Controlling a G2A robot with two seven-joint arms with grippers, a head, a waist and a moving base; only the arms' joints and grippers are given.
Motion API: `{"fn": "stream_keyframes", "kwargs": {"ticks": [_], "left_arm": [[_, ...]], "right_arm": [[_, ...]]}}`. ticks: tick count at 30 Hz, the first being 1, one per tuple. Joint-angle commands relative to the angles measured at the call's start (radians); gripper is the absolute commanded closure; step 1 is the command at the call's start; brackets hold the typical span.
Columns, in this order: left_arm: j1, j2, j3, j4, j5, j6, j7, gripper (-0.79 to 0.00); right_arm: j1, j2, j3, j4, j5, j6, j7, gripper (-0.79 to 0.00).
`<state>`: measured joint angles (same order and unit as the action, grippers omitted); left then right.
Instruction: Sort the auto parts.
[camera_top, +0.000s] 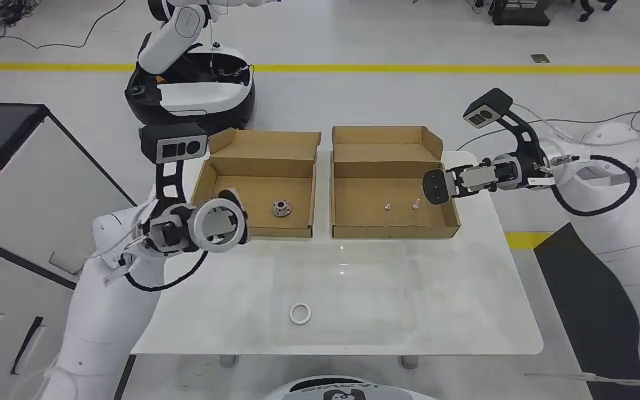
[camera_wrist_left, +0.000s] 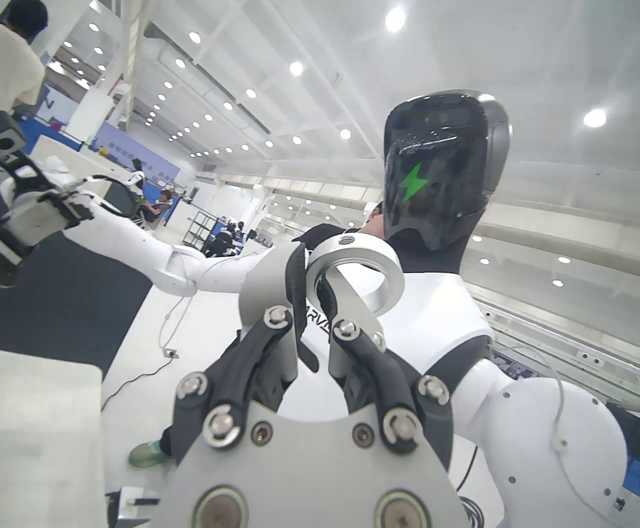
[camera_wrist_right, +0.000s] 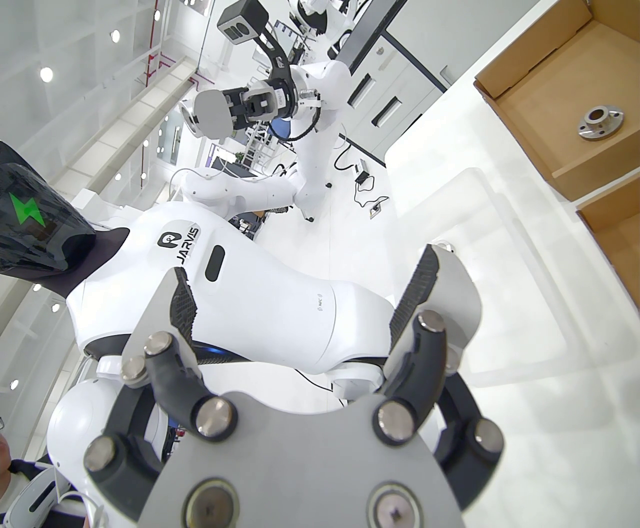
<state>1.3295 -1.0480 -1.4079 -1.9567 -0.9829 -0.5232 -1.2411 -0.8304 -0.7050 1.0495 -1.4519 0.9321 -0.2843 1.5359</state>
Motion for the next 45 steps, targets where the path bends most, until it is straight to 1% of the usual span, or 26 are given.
{"fn": "stream_keyframes", "kwargs": {"ticks": [1, 3, 6, 10, 18, 21, 25, 34, 39, 45], "left_arm": [[0.000, 0.001, -0.006, -0.005, 0.064, 0.002, 0.005, 0.000], [0.002, 0.002, -0.013, -0.012, 0.130, 0.006, 0.011, 0.000], [0.007, 0.003, -0.017, -0.020, 0.175, 0.010, 0.028, 0.000], [0.011, 0.000, -0.014, -0.025, 0.151, 0.006, 0.037, 0.000], [0.009, -0.012, 0.005, -0.014, -0.094, -0.009, 0.004, 0.000], [0.007, -0.016, 0.006, -0.010, -0.160, -0.010, -0.018, 0.000], [0.003, -0.020, 0.004, -0.001, -0.184, -0.003, -0.045, 0.000], [0.000, -0.028, -0.003, 0.011, -0.155, 0.005, -0.045, 0.000], [-0.004, -0.031, -0.006, 0.021, -0.098, 0.010, -0.029, 0.000], [-0.005, -0.034, 0.000, 0.017, -0.116, 0.015, -0.023, 0.000]], "right_arm": [[0.000, 0.000, 0.000, 0.000, 0.000, 0.000, 0.000, -0.785], [0.000, 0.000, 0.000, 0.000, 0.000, 0.000, 0.000, -0.785], [0.000, 0.000, 0.000, 0.000, 0.000, 0.000, 0.000, -0.785], [0.000, 0.000, 0.000, 0.000, 0.000, 0.000, 0.000, -0.785], [0.000, 0.000, 0.000, 0.000, 0.000, 0.000, 0.000, -0.785], [0.000, 0.000, 0.000, 0.000, 0.000, 0.000, 0.000, -0.785], [0.000, 0.000, 0.000, 0.000, 0.000, 0.000, 0.000, -0.785], [0.000, 0.000, 0.000, 0.000, 0.000, 0.000, 0.000, -0.785], [0.000, 0.000, 0.000, 0.000, 0.000, 0.000, 0.000, -0.785], [0.000, 0.000, 0.000, 0.000, 0.000, 0.000, 0.000, -0.785]]}}
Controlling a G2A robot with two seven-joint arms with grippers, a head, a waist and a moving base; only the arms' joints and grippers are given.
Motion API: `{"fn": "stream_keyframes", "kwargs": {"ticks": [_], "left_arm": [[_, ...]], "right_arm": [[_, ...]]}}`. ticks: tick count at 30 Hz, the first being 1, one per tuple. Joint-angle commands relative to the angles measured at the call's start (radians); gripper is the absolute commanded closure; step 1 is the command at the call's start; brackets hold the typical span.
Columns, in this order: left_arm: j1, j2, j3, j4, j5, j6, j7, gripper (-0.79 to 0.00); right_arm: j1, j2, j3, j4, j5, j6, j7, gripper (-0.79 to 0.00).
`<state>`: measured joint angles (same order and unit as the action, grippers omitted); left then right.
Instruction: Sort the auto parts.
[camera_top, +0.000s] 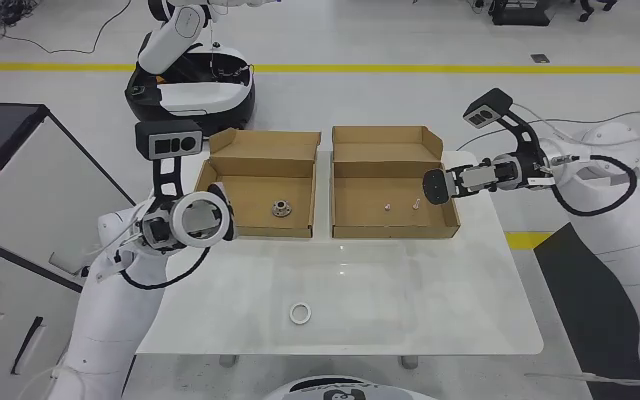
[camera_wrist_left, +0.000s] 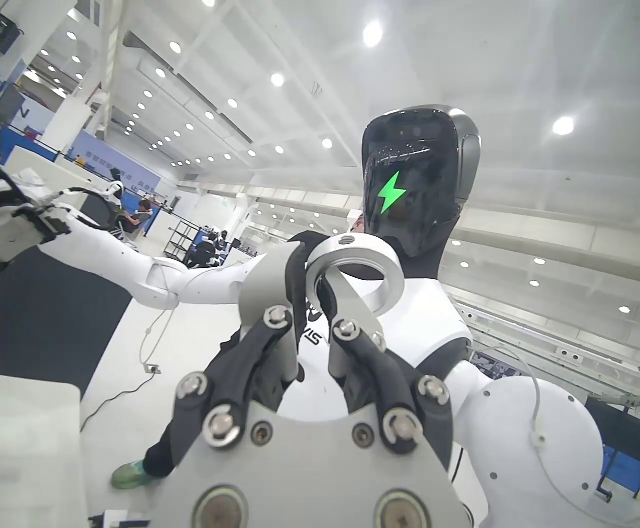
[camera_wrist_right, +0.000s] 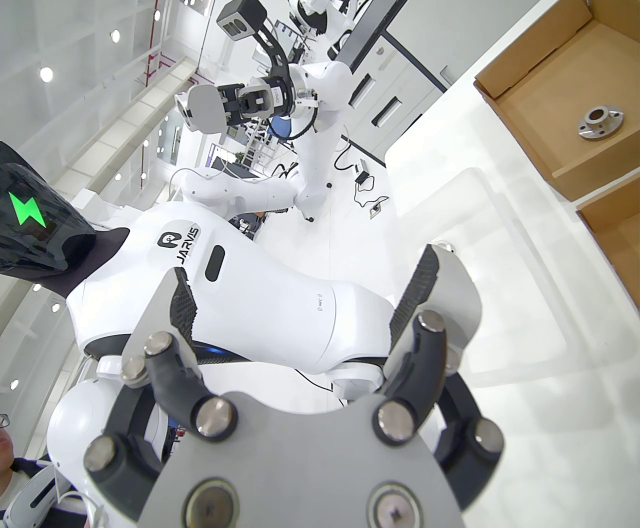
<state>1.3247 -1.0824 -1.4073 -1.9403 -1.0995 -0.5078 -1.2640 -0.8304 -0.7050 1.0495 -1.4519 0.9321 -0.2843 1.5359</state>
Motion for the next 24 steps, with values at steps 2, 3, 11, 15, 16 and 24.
{"fn": "stream_keyframes", "kwargs": {"ticks": [2, 3, 11, 15, 16, 24], "left_arm": [[0.000, 0.000, 0.000, 0.000, 0.001, 0.000, 0.000, 0.000], [0.000, 0.000, 0.000, 0.000, 0.001, 0.000, 0.000, 0.000], [0.000, 0.000, 0.000, 0.000, 0.001, 0.000, 0.000, 0.000], [0.000, 0.000, 0.000, 0.000, 0.001, 0.000, 0.000, 0.000], [0.000, 0.000, 0.000, 0.000, 0.001, 0.000, 0.000, 0.000], [-0.001, -0.002, 0.011, -0.017, 0.225, 0.053, 0.168, 0.000]], "right_arm": [[0.000, 0.000, 0.000, 0.000, 0.000, 0.000, 0.000, -0.785], [0.000, 0.000, 0.000, 0.000, 0.000, 0.000, 0.000, -0.785], [0.000, 0.000, 0.000, 0.000, 0.000, 0.000, 0.000, -0.785], [0.000, 0.000, 0.000, 0.000, 0.000, 0.000, 0.000, -0.785], [0.000, 0.000, 0.000, 0.000, 0.000, 0.000, 0.000, -0.785], [0.000, 0.000, 0.000, 0.000, 0.000, 0.000, 0.000, -0.785]]}}
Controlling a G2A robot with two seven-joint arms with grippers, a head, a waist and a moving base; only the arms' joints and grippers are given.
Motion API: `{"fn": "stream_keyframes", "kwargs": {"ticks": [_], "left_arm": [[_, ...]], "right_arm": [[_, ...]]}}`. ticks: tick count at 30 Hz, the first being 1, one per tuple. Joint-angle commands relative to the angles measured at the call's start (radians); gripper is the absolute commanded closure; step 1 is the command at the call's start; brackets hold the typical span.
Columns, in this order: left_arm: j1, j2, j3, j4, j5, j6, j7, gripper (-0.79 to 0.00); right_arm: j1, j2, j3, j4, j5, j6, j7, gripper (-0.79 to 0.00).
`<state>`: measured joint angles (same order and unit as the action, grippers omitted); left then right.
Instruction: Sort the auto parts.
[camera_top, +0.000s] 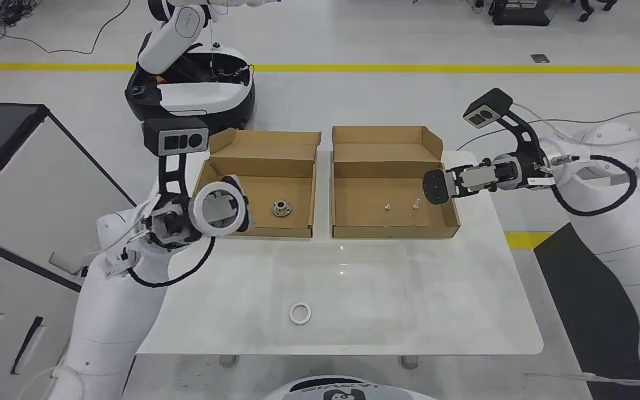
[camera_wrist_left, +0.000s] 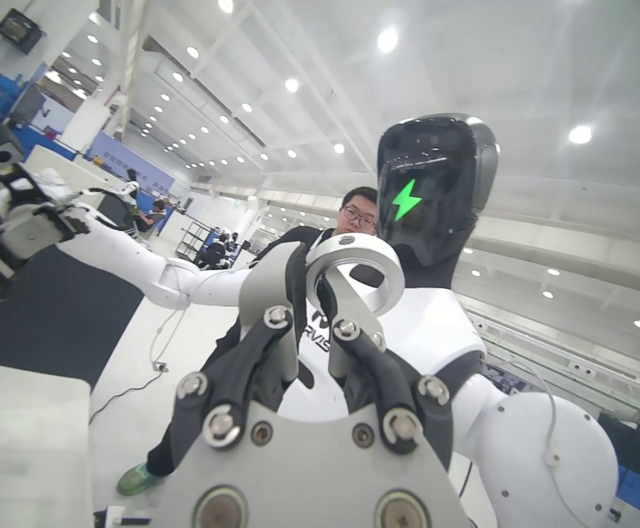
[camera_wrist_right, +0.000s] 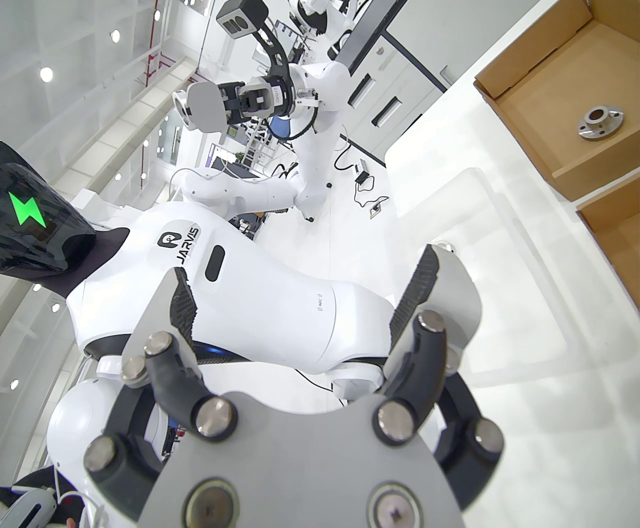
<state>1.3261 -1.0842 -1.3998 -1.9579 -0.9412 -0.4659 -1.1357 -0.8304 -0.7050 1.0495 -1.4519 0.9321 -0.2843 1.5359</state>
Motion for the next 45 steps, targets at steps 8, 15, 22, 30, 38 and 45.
{"fn": "stream_keyframes", "kwargs": {"ticks": [8, 15, 22, 30, 38, 45], "left_arm": [[0.000, 0.004, 0.084, -0.050, 0.535, 0.166, 0.163, 0.000], [-0.039, 0.001, 0.112, -0.038, 0.741, 0.276, 0.294, 0.000], [-0.143, 0.001, 0.152, 0.005, 0.948, 0.372, 0.304, 0.000], [-0.237, -0.009, 0.285, 0.046, 1.196, 0.480, 0.298, 0.000], [-0.311, -0.020, 0.371, 0.124, 1.351, 0.580, 0.259, 0.000], [-0.372, -0.016, 0.358, 0.211, 1.450, 0.625, 0.185, 0.000]], "right_arm": [[0.000, 0.000, 0.000, 0.000, 0.000, 0.000, 0.000, -0.785], [0.000, 0.000, 0.000, 0.000, 0.000, 0.000, 0.000, -0.785], [0.000, 0.000, 0.000, 0.000, 0.000, 0.000, 0.000, -0.785], [0.000, 0.000, 0.000, 0.000, 0.000, 0.000, 0.000, -0.785], [0.000, 0.000, 0.000, 0.000, 0.000, 0.000, 0.000, -0.785], [0.000, 0.000, 0.000, 0.000, 0.000, 0.000, 0.000, -0.785]]}}
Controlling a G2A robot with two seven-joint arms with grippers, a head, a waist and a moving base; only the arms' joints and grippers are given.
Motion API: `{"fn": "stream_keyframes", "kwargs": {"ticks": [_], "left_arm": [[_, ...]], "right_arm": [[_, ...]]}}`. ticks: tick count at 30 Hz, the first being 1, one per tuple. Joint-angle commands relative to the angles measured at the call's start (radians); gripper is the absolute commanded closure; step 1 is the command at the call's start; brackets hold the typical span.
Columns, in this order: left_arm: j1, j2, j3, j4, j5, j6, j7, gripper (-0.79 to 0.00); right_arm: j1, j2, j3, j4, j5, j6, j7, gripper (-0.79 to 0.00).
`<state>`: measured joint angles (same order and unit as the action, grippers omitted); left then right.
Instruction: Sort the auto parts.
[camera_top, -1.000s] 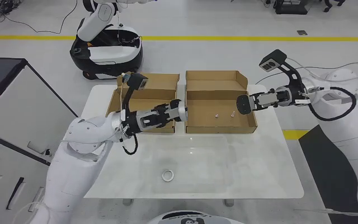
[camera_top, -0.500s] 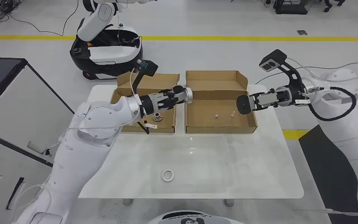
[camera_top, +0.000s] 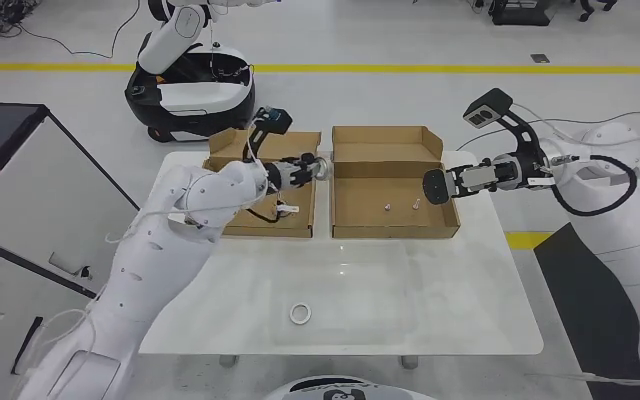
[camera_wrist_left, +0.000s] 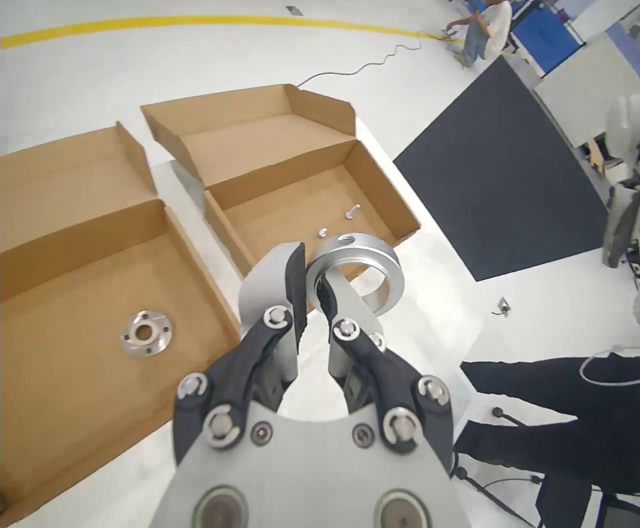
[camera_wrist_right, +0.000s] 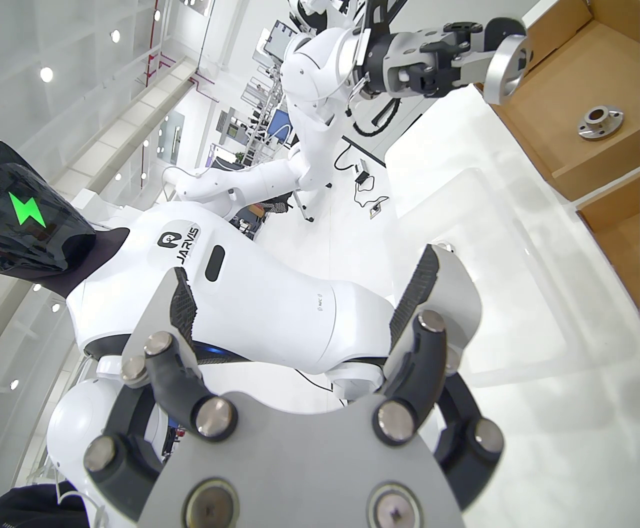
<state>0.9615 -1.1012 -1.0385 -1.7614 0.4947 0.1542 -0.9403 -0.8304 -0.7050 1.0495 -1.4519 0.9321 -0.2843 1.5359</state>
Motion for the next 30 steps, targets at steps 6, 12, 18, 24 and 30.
{"fn": "stream_keyframes", "kwargs": {"ticks": [6, 12, 18, 24, 30], "left_arm": [[-0.029, 0.008, -0.015, 0.087, 0.108, 0.030, -0.059, 0.000], [-0.011, 0.016, -0.020, 0.131, 0.199, 0.042, -0.080, 0.000], [0.006, 0.022, -0.021, 0.165, 0.281, 0.035, -0.105, 0.000], [0.015, 0.023, -0.023, 0.174, 0.310, 0.035, -0.119, 0.000], [0.015, 0.023, -0.023, 0.174, 0.310, 0.035, -0.119, 0.000]], "right_arm": [[0.000, 0.000, 0.000, 0.000, 0.000, 0.000, 0.000, -0.785], [0.000, 0.000, 0.000, 0.000, 0.000, 0.000, 0.000, -0.785], [0.000, 0.000, 0.000, 0.000, 0.000, 0.000, 0.000, -0.785], [0.000, 0.000, 0.000, 0.000, 0.000, 0.000, 0.000, -0.785], [0.000, 0.000, 0.000, 0.000, 0.000, 0.000, 0.000, -0.785]]}}
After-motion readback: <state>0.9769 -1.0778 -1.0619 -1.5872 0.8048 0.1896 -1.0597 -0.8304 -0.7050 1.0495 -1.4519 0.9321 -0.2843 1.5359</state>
